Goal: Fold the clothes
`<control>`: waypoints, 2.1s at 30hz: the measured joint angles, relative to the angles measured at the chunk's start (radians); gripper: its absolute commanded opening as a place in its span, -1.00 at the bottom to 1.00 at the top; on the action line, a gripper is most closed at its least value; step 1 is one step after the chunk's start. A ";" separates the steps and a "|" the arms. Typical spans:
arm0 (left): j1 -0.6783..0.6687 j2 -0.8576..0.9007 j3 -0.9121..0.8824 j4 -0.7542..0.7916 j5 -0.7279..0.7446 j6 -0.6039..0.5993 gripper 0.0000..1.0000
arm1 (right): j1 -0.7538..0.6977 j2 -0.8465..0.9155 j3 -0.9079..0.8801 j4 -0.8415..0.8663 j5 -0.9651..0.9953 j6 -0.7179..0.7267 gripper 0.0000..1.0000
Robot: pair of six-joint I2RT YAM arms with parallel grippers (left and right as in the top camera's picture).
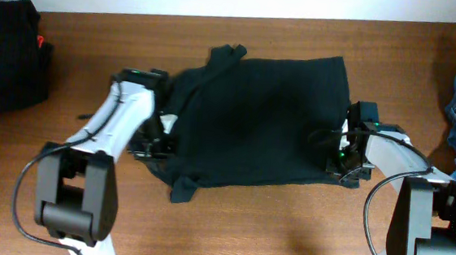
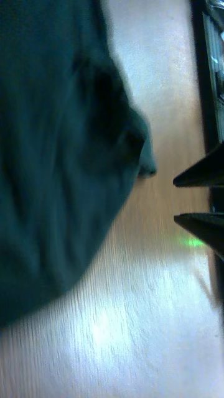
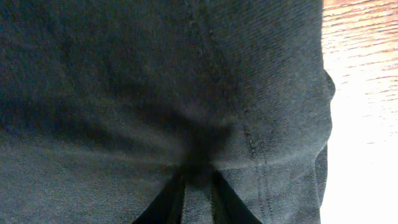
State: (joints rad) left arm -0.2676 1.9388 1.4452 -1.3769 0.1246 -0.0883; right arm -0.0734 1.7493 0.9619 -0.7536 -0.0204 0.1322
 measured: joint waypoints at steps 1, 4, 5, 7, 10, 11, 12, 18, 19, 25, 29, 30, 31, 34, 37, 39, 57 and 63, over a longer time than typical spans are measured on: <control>-0.027 0.000 0.000 0.000 0.005 0.021 -0.50 | 0.000 0.000 0.000 0.000 0.000 -0.001 -0.62; -0.103 0.000 0.000 0.000 0.018 0.061 -0.41 | 0.000 0.000 0.000 0.000 -0.001 0.000 -0.61; -0.124 0.000 0.000 0.000 0.019 0.071 -0.40 | 0.000 0.000 0.000 0.000 -0.001 0.000 -0.61; -0.158 0.000 0.000 0.000 0.022 0.082 -0.38 | 0.000 0.000 0.000 0.000 -0.001 0.000 -0.60; -0.184 0.000 0.000 0.008 0.022 0.084 -0.26 | 0.000 0.000 0.000 0.000 -0.002 -0.001 -0.60; -0.186 0.000 0.000 0.012 0.022 0.078 -0.26 | 0.000 0.000 0.000 0.000 -0.002 0.000 -0.60; -0.186 -0.002 -0.002 0.021 0.022 0.064 -0.25 | 0.000 0.000 0.000 0.000 -0.002 0.000 -0.60; -0.185 -0.165 -0.013 0.085 -0.018 -0.027 -0.19 | 0.000 0.000 0.000 0.000 -0.004 0.000 -0.60; -0.185 -0.230 -0.013 0.084 -0.038 -0.045 -0.18 | 0.000 0.000 0.000 0.000 -0.004 0.000 -0.60; -0.185 -0.759 -0.044 0.147 -0.163 -0.138 0.55 | 0.000 0.000 0.000 0.001 -0.008 0.000 -0.61; -0.185 -1.042 -0.210 0.225 -0.207 -0.163 0.99 | 0.000 0.000 0.000 0.002 -0.011 0.000 -0.60; -0.185 -1.081 -0.279 0.259 -0.214 -0.168 0.99 | 0.000 0.000 0.000 0.002 -0.012 0.000 -0.60; -0.185 -1.104 -0.360 0.299 -0.223 -0.175 0.98 | 0.000 0.000 0.000 0.002 -0.013 0.000 -0.60; -0.185 -1.098 -0.589 0.414 -0.243 -0.179 0.98 | 0.000 -0.001 -0.001 0.002 -0.016 0.000 -0.59; -0.185 -1.055 -0.742 0.487 -0.249 -0.179 0.98 | 0.000 -0.001 -0.001 0.002 -0.019 0.002 -0.50; -0.185 -1.046 -0.777 0.523 -0.252 -0.174 0.98 | 0.000 -0.001 -0.001 0.002 -0.024 0.000 -0.49; -0.185 -0.597 -0.779 0.782 -0.152 -0.098 0.12 | 0.000 -0.001 -0.001 0.003 -0.030 0.000 -0.47; -0.185 -0.584 -0.779 0.840 -0.093 -0.032 0.15 | 0.000 -0.002 -0.001 0.003 -0.031 0.000 -0.47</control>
State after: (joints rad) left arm -0.4522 1.3544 0.6659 -0.5369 0.0319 -0.1204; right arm -0.0734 1.7477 0.9611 -0.7509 -0.0509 0.1326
